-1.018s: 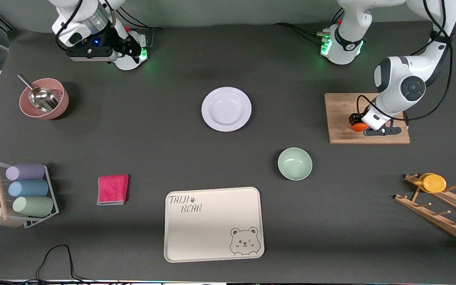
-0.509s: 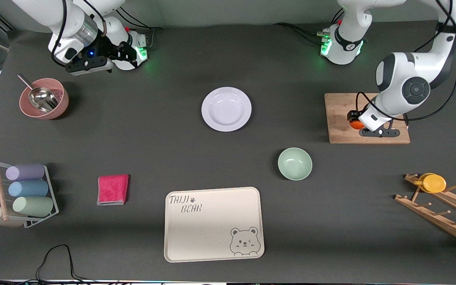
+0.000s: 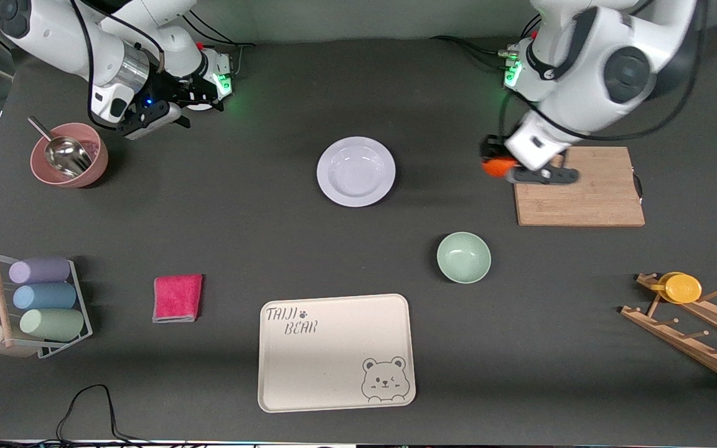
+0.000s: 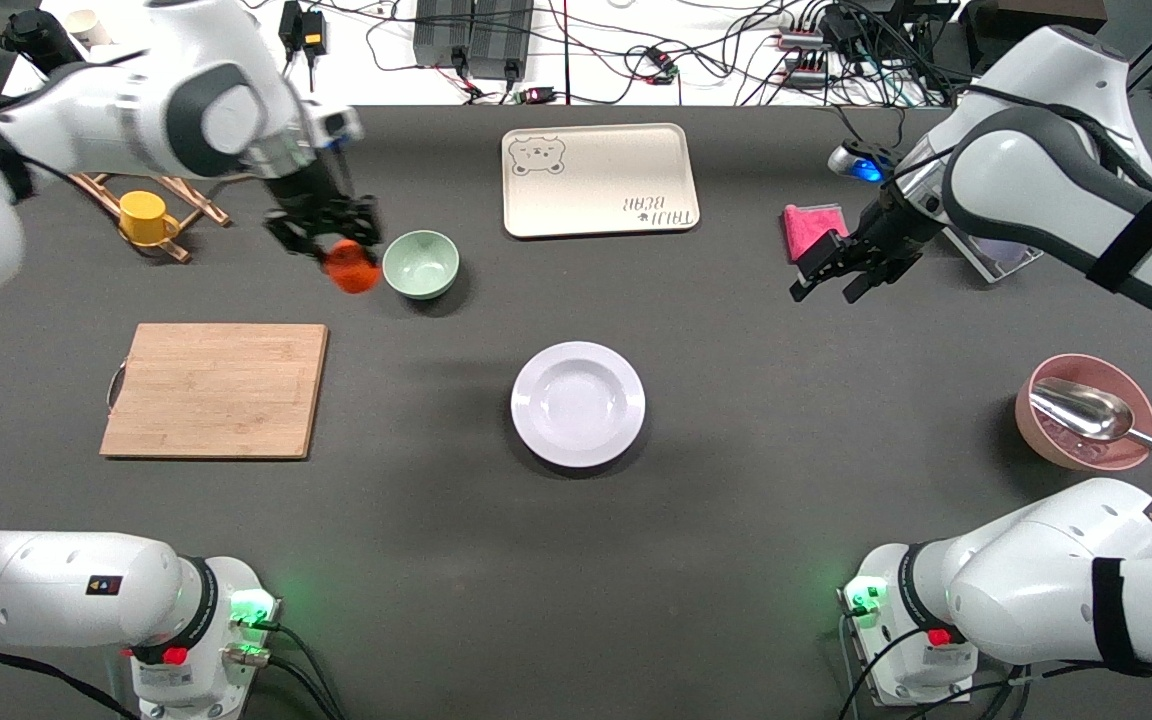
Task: Place orange and plate with both arms
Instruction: 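Carry the orange with the left gripper over the white plate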
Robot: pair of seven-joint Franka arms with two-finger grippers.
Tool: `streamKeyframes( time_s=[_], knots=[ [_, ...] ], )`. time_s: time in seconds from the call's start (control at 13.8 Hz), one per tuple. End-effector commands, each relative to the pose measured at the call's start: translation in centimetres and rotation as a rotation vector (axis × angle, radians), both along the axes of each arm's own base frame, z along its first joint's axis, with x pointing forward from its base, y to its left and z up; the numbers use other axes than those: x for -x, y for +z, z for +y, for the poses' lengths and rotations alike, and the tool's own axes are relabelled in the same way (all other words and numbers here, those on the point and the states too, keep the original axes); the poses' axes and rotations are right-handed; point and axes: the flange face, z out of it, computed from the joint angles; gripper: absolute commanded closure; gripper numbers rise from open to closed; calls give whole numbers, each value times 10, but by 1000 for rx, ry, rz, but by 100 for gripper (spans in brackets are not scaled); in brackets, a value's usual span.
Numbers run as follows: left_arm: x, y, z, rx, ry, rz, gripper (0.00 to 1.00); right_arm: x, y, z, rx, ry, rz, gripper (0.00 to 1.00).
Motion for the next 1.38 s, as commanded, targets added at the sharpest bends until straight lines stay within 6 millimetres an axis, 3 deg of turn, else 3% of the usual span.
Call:
streamKeyframes(
  time_s=[0.0,0.15,0.29,0.73,0.87,1.02,1.16,1.24,1.31],
  knots=[
    [20,-7,-81,15,125,-11,100,-1,-26,-13,-129,20,-15,0],
    [47,-20,-140,47,188,-41,100,1,-50,-23,-219,29,-29,0],
    [65,-40,-177,65,204,-55,100,4,-80,-37,-318,26,-39,0],
    [97,-151,-256,-92,170,-120,100,15,-157,-69,-561,-78,-9,0],
    [104,-176,-278,-109,180,-123,100,27,-188,-66,-637,-106,-15,0],
    [105,-204,-282,-133,161,-131,100,38,-222,-64,-694,-130,-44,0],
    [99,-218,-283,-96,180,-134,100,49,-247,-64,-713,-127,-58,0],
    [102,-220,-285,-94,174,-133,90,53,-255,-63,-728,-139,-61,0],
    [102,-221,-284,-97,171,-135,21,58,-264,-62,-746,-146,-67,0]
  ],
)
